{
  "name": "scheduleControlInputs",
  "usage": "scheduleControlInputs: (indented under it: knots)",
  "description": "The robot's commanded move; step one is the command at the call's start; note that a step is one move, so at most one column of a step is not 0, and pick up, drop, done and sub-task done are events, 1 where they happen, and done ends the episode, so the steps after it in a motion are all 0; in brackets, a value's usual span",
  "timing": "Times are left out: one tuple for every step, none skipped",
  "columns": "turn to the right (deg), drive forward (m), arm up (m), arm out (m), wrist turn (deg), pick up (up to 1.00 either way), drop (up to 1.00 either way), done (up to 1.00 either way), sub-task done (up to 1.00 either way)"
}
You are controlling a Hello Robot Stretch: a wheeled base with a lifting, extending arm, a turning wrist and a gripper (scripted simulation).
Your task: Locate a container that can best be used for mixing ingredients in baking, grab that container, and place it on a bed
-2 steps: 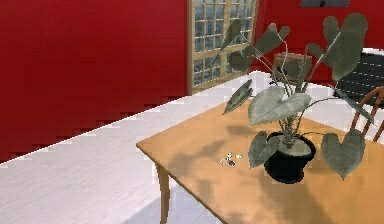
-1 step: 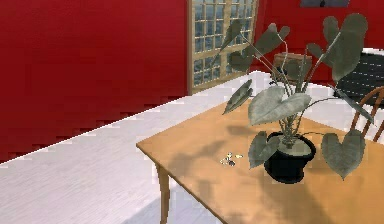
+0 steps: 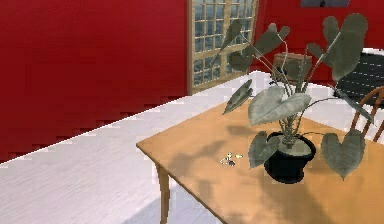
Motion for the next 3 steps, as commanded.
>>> scheduleControlInputs:
  knots:
    - [0.0,0.00,0.00,0.00,-45.0,0.00,0.00,0.00,0.00]
    - [0.0,0.00,0.00,0.00,-45.0,0.00,0.00,0.00,0.00]
    - [0.0,0.00,0.00,0.00,-15.0,0.00,0.00,0.00,0.00]
